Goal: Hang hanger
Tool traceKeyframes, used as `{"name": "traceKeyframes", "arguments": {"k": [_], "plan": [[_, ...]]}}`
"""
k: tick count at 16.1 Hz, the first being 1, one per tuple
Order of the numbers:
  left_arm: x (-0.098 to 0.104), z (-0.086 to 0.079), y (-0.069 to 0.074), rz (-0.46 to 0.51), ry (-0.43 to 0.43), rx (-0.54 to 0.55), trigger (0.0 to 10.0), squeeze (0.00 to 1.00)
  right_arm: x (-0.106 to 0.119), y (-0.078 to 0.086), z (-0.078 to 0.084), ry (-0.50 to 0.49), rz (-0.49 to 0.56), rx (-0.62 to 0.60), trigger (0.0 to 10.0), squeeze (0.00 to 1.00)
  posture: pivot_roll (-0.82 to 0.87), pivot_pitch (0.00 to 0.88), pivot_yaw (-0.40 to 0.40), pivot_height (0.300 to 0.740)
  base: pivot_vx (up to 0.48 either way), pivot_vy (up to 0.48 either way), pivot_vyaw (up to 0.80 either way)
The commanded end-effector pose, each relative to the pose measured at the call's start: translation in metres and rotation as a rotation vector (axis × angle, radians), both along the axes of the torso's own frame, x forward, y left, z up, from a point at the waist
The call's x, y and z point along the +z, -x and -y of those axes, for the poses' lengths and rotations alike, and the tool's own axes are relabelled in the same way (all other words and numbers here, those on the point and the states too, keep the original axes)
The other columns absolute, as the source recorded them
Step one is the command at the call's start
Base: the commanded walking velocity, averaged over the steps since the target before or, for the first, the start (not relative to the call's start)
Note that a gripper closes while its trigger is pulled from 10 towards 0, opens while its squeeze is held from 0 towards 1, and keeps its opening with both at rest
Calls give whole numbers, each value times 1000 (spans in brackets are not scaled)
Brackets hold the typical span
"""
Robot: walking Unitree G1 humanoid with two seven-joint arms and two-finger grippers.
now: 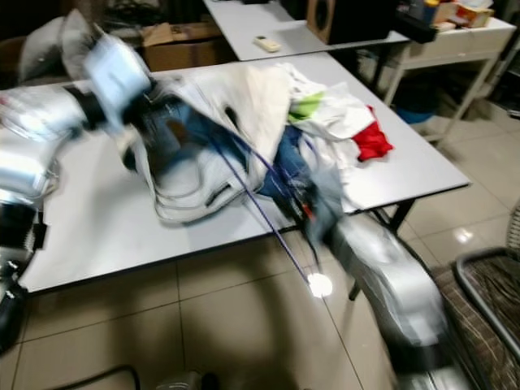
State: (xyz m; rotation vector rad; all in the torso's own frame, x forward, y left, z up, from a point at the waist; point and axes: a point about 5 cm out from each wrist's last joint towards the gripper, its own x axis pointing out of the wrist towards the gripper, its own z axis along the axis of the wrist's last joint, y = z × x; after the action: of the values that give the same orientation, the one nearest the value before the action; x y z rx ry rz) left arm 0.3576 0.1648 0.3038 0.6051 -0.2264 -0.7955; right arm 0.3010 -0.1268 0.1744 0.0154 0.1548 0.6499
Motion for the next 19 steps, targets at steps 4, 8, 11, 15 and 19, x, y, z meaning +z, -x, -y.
{"name": "traceKeyframes", "arguments": {"k": [4, 8, 11, 15, 19], "plan": [[52, -19, 26, 65, 66, -66, 1451, 0, 68, -29, -14, -195, 288, 21, 10000, 0, 72, 0, 21, 740, 0, 0, 0], [65, -34, 30, 46, 115, 97, 0, 0, 30, -43, 6, -122, 113, -162, 10000, 0, 89, 0, 6, 740, 0, 0, 0], [36, 3, 23, -73, 163, 83, 0, 0, -15, -26, 25, -96, -55, -285, 10000, 0, 78, 0, 23, 740, 0, 0, 0], [-55, 56, 4, -253, 371, 177, 0, 0, -28, 12, 36, -138, -41, -413, 10000, 0, 6, 0, 107, 740, 0, 0, 0], [-112, 31, 25, -360, 561, 392, 10000, 0, -26, 33, 26, -120, 30, -421, 10000, 0, 2, 0, 84, 740, 0, 0, 0]]}}
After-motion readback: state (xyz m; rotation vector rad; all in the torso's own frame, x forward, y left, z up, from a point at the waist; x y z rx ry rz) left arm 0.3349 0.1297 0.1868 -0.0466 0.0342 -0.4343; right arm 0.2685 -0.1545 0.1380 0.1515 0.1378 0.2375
